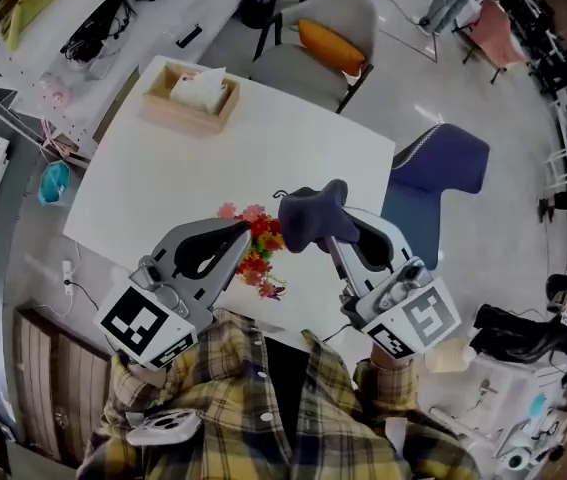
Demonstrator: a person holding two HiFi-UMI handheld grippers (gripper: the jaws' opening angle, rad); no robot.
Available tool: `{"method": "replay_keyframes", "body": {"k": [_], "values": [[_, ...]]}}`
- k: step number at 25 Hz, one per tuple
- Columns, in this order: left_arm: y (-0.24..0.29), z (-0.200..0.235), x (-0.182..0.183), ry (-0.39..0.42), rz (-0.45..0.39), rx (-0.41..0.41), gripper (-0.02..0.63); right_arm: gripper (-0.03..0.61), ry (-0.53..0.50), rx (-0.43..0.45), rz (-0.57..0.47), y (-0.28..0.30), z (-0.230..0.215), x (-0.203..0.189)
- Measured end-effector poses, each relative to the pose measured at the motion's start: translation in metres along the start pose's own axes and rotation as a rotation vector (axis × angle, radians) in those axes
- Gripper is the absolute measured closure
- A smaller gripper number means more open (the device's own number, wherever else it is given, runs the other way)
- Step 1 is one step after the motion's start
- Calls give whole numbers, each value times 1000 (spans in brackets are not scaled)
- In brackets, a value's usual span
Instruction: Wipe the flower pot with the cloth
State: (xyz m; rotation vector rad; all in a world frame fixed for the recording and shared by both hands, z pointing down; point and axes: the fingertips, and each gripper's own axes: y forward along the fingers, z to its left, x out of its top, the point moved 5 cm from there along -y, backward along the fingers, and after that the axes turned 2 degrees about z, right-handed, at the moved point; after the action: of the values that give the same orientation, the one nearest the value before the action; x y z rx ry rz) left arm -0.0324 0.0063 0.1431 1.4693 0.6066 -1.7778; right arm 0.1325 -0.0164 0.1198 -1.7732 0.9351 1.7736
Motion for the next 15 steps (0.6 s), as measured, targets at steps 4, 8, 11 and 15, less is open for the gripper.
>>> {"method": "replay_keyframes", "body": {"k": [4,8,11,15], "values": [[10,-7,2,13,20,-14,604,561,24,25,-8,-4,9,0],[15,-10,2,20,30,-36,604,561,68,43,-13,-5,11,-4],[16,-9,3,23,31,-36,604,561,76,37,-12,-6,10,-4],[14,-7,5,27,27,-25,604,561,60,31,-6,-5,12,-2]]}}
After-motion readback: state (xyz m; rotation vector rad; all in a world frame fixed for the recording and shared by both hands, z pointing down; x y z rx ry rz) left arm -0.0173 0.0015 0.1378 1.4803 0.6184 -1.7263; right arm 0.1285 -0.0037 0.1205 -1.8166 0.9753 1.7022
